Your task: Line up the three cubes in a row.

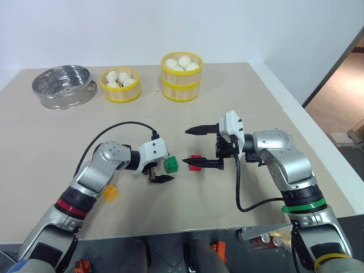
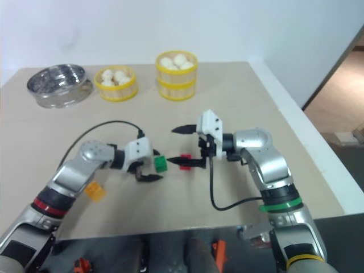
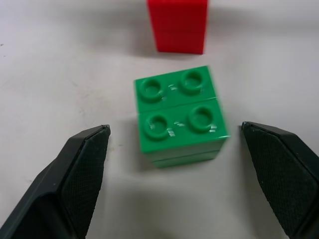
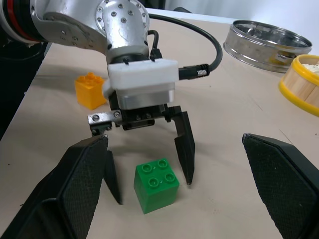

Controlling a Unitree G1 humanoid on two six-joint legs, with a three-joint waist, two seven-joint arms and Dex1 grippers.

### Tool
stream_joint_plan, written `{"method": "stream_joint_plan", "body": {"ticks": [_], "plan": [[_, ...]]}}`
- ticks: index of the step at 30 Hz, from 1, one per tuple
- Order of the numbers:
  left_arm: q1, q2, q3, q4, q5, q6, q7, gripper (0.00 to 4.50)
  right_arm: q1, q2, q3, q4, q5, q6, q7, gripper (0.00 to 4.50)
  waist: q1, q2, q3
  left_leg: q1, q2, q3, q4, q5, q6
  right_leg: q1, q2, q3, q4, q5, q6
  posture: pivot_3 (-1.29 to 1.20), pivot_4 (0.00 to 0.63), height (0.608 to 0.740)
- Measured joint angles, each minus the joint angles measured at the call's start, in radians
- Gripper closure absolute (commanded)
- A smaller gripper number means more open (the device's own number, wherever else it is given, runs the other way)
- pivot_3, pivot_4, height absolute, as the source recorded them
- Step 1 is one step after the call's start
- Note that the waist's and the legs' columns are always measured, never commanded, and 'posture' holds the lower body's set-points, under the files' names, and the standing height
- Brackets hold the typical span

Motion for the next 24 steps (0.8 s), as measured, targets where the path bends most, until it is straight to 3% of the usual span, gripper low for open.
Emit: {"method": "stream_joint_plan", "body": {"ticks": [8,12,16,24], "plan": [[0.0,0.07,0.084,-0.114,-0.099,0.099,-0.022,0.03,0.0,0.0,0.001,0.003,-0.002,-0.003,0.003,0.0,0.0,0.0,0.0,0.0,0.0,0.0,0.0,0.0,0.0,0.0,0.0,0.0,0.0,0.0,0.0,0.0,0.15,0.74],[0.001,0.087,0.177,-0.175,-0.186,0.18,-0.014,0.03,0.0,-0.001,0.001,0.005,-0.003,-0.004,0.006,0.0,0.0,0.0,0.0,0.0,0.0,0.0,0.0,0.0,0.0,0.0,0.0,-0.001,0.0,0.0,0.0,0.0,0.15,0.74],[0.068,0.071,0.362,-0.279,-0.349,0.252,0.028,0.03,-0.001,-0.011,0.002,0.016,-0.007,-0.007,0.014,0.0,-0.005,0.0,0.0,0.0,0.001,0.0,0.0,0.0,0.0,0.0,0.0,0.0,0.0,0.0,0.0,0.0,0.15,0.74],[0.527,-0.02,0.611,-0.487,-0.45,0.099,0.157,0.03,-0.001,-0.023,0.006,0.027,-0.011,-0.018,0.034,0.0,-0.02,-0.001,0.001,0.004,0.002,0.001,-0.002,0.0,0.0,0.001,0.0,0.0,0.0,-0.004,-0.006,0.0,0.15,0.74]]}}
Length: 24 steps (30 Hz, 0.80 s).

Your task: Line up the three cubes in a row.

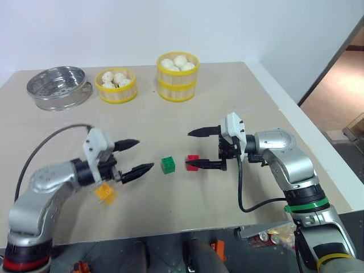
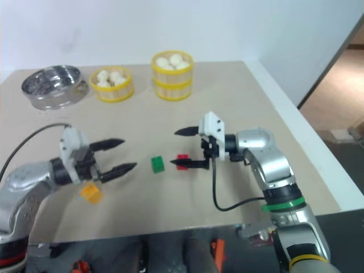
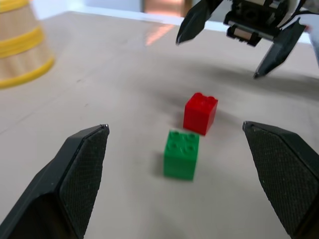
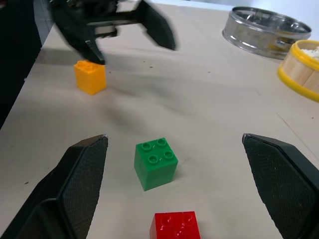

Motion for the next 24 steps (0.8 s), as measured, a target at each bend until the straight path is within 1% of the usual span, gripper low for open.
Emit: {"method": "stream_joint_plan", "body": {"ticks": [1,4,6,10,14,16,19,24], "plan": [[0.079,-0.014,0.026,-0.03,-0.008,-0.035,0.006,0.03,0.0,-0.002,0.0,0.006,0.0,-0.004,0.007,0.0,-0.001,0.0,0.0,0.001,0.0,0.001,0.0,0.0,0.0,0.001,0.0,0.001,0.0,0.0,-0.001,0.0,0.15,0.74],[0.199,-0.036,0.075,-0.059,-0.02,-0.084,0.041,0.03,-0.007,0.002,0.004,0.025,-0.004,-0.014,0.016,0.0,-0.001,0.0,0.0,0.002,0.0,0.001,0.0,0.0,0.0,0.001,0.0,0.0,0.0,0.0,-0.001,0.0,0.15,0.74],[0.246,-0.042,0.112,-0.059,-0.02,-0.108,0.071,0.03,-0.013,0.003,0.006,0.043,-0.01,-0.02,0.023,0.0,0.0,0.0,0.0,0.002,0.0,0.0,0.001,0.0,0.0,0.001,0.0,0.0,0.0,0.0,-0.002,0.0,0.15,0.74],[0.288,-0.033,0.14,-0.055,-0.007,-0.149,0.113,0.03,-0.014,0.003,0.006,0.053,-0.007,-0.02,0.043,0.0,0.0,0.0,0.0,0.003,-0.001,0.0,0.001,0.0,0.0,0.001,0.0,0.002,0.0,0.0,-0.002,0.0,0.15,0.74],[0.329,-0.028,0.142,-0.027,-0.003,-0.186,0.129,0.03,-0.002,0.003,-0.002,0.038,0.053,-0.001,0.093,0.0,-0.001,0.0,0.0,0.002,-0.001,0.001,0.001,0.0,-0.001,0.001,0.0,0.003,0.0,0.0,-0.002,0.0,0.15,0.74],[0.357,-0.032,0.147,-0.012,0.001,-0.226,0.134,0.03,0.007,0.003,-0.006,0.001,0.115,0.065,0.106,0.0,-0.001,0.0,0.0,0.002,0.0,0.002,0.0,-0.001,-0.001,0.0,0.0,0.003,0.0,0.0,-0.002,0.0,0.15,0.74],[0.384,-0.042,0.149,0.008,0.016,-0.29,0.136,0.03,0.006,0.011,-0.046,-0.064,0.262,0.234,0.091,0.0,0.0,0.0,0.0,0.001,0.0,0.001,-0.002,-0.001,-0.001,-0.001,0.0,0.002,0.0,-0.001,-0.004,0.0,0.15,0.74],[0.427,-0.045,0.156,0.013,0.016,-0.343,0.135,0.03,0.005,-0.005,-0.05,-0.096,0.292,0.257,0.115,0.0,-0.001,0.0,0.0,0.002,0.0,0.001,-0.002,-0.001,-0.002,-0.001,0.0,0.002,0.0,-0.002,-0.004,0.0,0.15,0.74]]}}
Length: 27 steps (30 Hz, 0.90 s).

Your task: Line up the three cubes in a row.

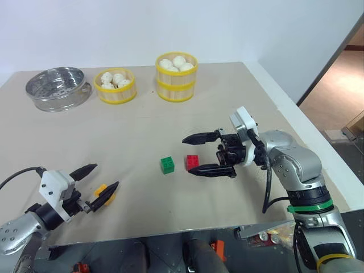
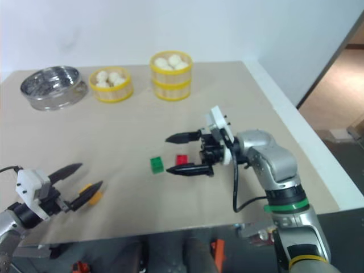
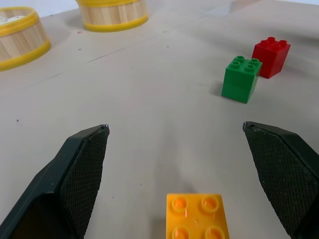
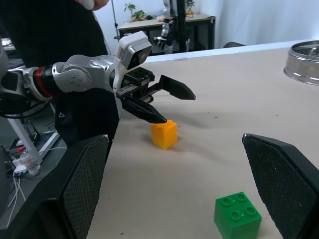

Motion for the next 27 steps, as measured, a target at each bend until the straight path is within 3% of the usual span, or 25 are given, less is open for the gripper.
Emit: {"method": "stream_joint_plan", "body": {"ticks": [8,21,22,24,27], "plan": [[0.083,0.007,0.007,0.019,0.022,-0.036,-0.003,0.03,0.004,-0.02,0.013,-0.006,-0.038,-0.03,0.01,0.0,-0.001,0.0,0.0,0.0,0.0,0.0,0.0,0.0,-0.001,-0.001,0.0,0.0,-0.001,0.0,0.0,0.0,0.15,0.74],[0.051,0.03,-0.131,0.056,0.126,-0.051,0.007,0.03,-0.001,-0.019,0.04,0.013,-0.093,-0.078,0.007,0.0,-0.001,0.0,0.0,-0.001,0.002,0.001,-0.001,-0.003,-0.004,-0.001,0.0,0.0,-0.003,-0.001,-0.001,0.0,0.15,0.74],[0.051,0.031,-0.138,0.068,0.134,-0.049,0.011,0.43,-0.001,-0.019,0.04,0.015,-0.097,-0.082,0.007,0.0,-0.001,0.0,0.0,-0.001,0.002,0.001,-0.002,-0.003,-0.004,-0.001,0.0,-0.001,-0.003,-0.001,-0.001,0.0,0.15,0.74],[0.05,0.032,-0.14,0.078,0.136,-0.048,0.017,0.77,-0.001,-0.019,0.04,0.015,-0.101,-0.087,0.007,0.0,-0.001,0.0,0.0,-0.001,0.002,0.001,-0.003,-0.003,-0.004,-0.001,0.001,-0.001,-0.003,-0.002,-0.002,0.0,0.15,0.74],[0.04,0.039,-0.148,0.1,0.144,-0.048,0.02,1.93,-0.001,-0.019,0.041,0.015,-0.108,-0.098,0.007,0.0,-0.001,0.0,0.0,0.0,0.002,0.001,-0.004,-0.003,-0.004,-0.001,0.001,-0.001,-0.003,-0.002,-0.002,0.0,0.15,0.74]]}}
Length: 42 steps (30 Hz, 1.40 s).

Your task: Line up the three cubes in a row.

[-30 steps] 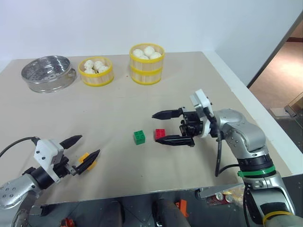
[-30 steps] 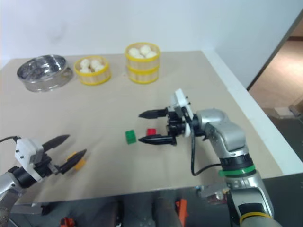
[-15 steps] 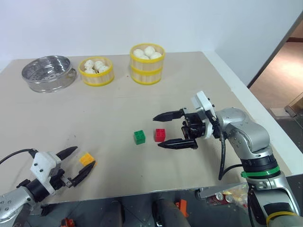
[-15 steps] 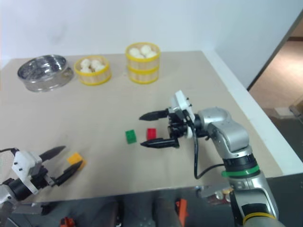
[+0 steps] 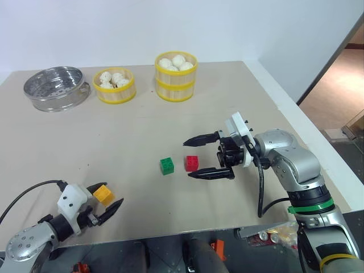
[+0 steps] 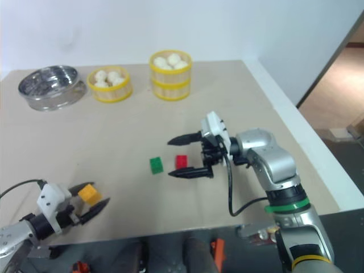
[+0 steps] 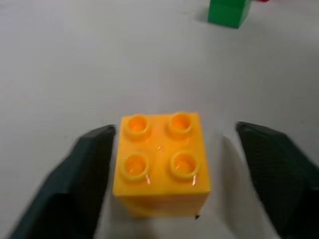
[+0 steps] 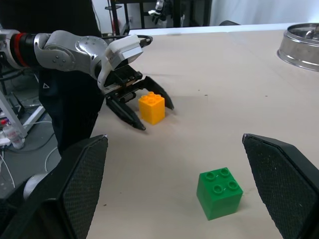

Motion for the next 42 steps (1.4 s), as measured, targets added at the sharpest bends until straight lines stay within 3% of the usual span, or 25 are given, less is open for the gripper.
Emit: {"method": "stream_joint_plan", "body": {"ticks": [4,11,15,21,28,42], "plan": [[-0.014,0.003,-0.01,0.014,0.012,-0.001,0.002,3.13,0.0,0.0,0.0,0.0,-0.006,-0.005,0.0,0.0,0.0,0.0,0.0,0.0,0.0,0.0,0.0,0.0,0.0,0.0,0.0,0.0,0.0,0.0,0.0,0.0,0.15,0.74],[-0.08,0.042,-0.036,0.015,0.01,0.005,-0.016,3.12,0.0,0.01,0.0,0.005,-0.019,-0.034,-0.001,0.0,0.0,0.0,0.0,0.0,0.0,0.0,0.0,0.0,0.0,0.0,0.0,-0.001,0.0,0.0,0.0,0.0,0.15,0.74],[-0.233,0.141,-0.081,0.057,-0.015,0.009,-0.127,3.12,-0.002,0.018,0.002,0.019,-0.027,-0.041,-0.001,0.0,0.002,0.0,0.0,0.0,0.0,-0.001,0.0,0.0,0.0,0.001,0.0,-0.002,0.0,0.0,0.0,0.0,0.15,0.74],[-0.617,0.179,-0.21,0.298,-0.013,0.014,-0.284,3.12,-0.014,0.037,0.021,0.048,-0.056,-0.068,-0.001,0.0,0.0,0.0,0.0,0.0,-0.001,0.001,0.0,0.0,0.0,0.001,0.0,0.0,0.0,0.0,0.003,0.0,0.15,0.74],[-0.775,0.149,-0.346,0.525,0.021,-0.02,-0.436,3.12,-0.011,0.032,0.024,0.046,-0.083,-0.083,-0.017,0.0,0.002,0.0,0.0,-0.001,0.0,-0.002,-0.003,-0.002,0.002,0.0,0.003,-0.002,0.002,-0.003,0.007,0.0,0.15,0.74],[-0.794,0.128,-0.369,0.596,0.034,-0.069,-0.501,3.12,0.034,0.003,0.001,0.0,-0.067,-0.043,-0.074,0.0,0.001,0.0,0.0,-0.001,0.0,-0.002,0.002,-0.002,0.002,0.001,0.002,0.0,0.004,-0.001,0.008,0.0,0.15,0.74]]}}
